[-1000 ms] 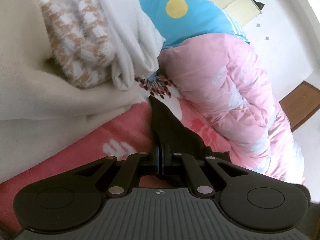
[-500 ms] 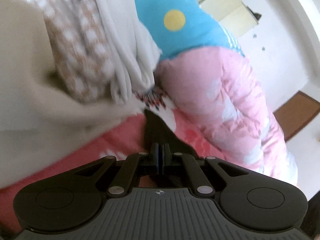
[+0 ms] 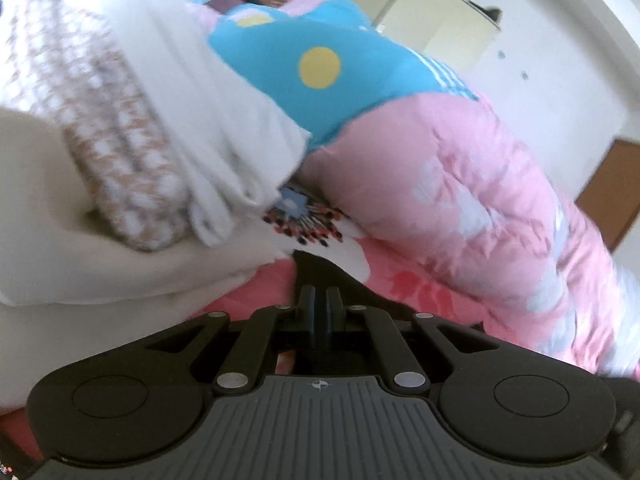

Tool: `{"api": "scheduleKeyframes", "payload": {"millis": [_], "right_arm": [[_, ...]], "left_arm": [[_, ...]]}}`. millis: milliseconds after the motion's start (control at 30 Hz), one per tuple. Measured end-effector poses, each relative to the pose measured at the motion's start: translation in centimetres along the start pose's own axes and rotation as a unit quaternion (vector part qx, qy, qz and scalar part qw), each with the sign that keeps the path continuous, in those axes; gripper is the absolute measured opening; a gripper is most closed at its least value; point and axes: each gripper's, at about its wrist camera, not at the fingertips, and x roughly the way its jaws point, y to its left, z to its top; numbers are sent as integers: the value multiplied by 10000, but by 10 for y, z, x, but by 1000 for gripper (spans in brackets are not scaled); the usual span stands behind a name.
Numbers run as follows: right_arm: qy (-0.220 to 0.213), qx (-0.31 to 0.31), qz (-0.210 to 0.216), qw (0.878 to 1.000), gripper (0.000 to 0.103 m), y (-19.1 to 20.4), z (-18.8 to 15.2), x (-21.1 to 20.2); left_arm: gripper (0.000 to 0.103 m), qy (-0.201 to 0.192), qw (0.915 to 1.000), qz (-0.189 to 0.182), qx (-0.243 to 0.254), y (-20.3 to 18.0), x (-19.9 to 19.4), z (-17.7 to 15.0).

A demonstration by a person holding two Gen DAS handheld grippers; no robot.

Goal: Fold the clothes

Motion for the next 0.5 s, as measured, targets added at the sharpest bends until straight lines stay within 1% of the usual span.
{"api": "scheduleKeyframes", "payload": {"millis": [100,167,200,233,267,333,433,500], "right_arm": [[-108,710,-37,9974,40,-28,4,-19],[-180,1182,-62,9928,36,-47,6,-31],[-52,1449,-234,9892,29,-61,9,-23],[70,1608,-315,9865,20,-69,11,-13],[178,1748,-275,9841,17,-76,13,-1],[405,1934,-167,9801,14,-81,19,25],[744,1991,-77,9771,13,-76,28,66],[827,2125,-8,9736,13,-79,33,99]], "left_arm": [[4,135,9994,16,334,-9,1,-7],[4,267,9977,213,582,-14,3,-12],[4,368,9964,369,669,-15,6,-15],[4,476,9950,503,724,-13,9,-18],[4,573,9940,591,724,-10,12,-21],[6,709,9940,617,564,-1,17,-23],[7,783,9951,497,342,9,17,-20],[7,808,9952,467,292,11,17,-21]]}}
